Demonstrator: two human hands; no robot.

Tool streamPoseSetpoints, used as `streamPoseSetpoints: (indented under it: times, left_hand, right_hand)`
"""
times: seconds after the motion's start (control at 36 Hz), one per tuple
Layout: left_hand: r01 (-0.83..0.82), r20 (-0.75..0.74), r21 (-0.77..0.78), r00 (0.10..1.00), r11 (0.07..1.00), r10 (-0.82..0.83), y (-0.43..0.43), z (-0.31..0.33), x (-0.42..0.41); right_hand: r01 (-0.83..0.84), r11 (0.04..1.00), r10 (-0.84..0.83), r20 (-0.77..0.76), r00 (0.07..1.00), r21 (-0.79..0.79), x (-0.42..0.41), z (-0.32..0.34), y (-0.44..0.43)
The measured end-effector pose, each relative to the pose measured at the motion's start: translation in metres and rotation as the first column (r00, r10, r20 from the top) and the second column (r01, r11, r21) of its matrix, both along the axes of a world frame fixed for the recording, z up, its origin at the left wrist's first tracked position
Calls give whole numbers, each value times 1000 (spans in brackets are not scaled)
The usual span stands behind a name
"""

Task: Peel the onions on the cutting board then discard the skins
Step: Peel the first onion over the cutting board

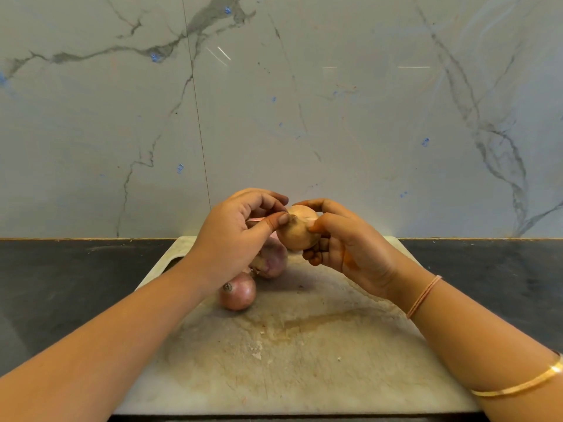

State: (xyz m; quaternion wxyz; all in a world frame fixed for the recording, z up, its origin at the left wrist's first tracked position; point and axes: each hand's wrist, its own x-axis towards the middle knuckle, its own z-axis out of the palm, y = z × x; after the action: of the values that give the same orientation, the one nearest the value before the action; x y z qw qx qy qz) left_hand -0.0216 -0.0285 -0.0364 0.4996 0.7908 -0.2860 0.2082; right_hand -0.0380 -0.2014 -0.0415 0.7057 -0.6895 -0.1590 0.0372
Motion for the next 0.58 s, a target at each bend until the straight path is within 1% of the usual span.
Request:
streamPoseSetpoints:
  times: [0.08,0.19,0.28,0.47,0.53,0.58]
  left_hand:
    - [1,-60,-27,998,1000,-2,0,-2,0]
    - [-28,-51,-15,998,999,27,2,-3,2]
    - [-36,-72,-70,997,997,31,3,-2,3]
    - [-70,-26,-11,997,997,70,0,-4,0]
    - [-111,-10,2,994,994,111,1,-5,3]
    - [-163,10,5,987,987,163,4,-5,6]
  right_hand:
    - [2,1000,-2,-8,1000,9,-1,1,1]
    - [-28,999,29,-39,999,38,-1,1,2]
    - [-26,997,28,-33,999,67,1,1,0]
    - [3,1000,-3,-23,1000,15,1,1,-1]
    - [17,999,-16,-25,1000,34,1,2,0]
    - [32,996,-28,-53,998,88,1,2,-1]
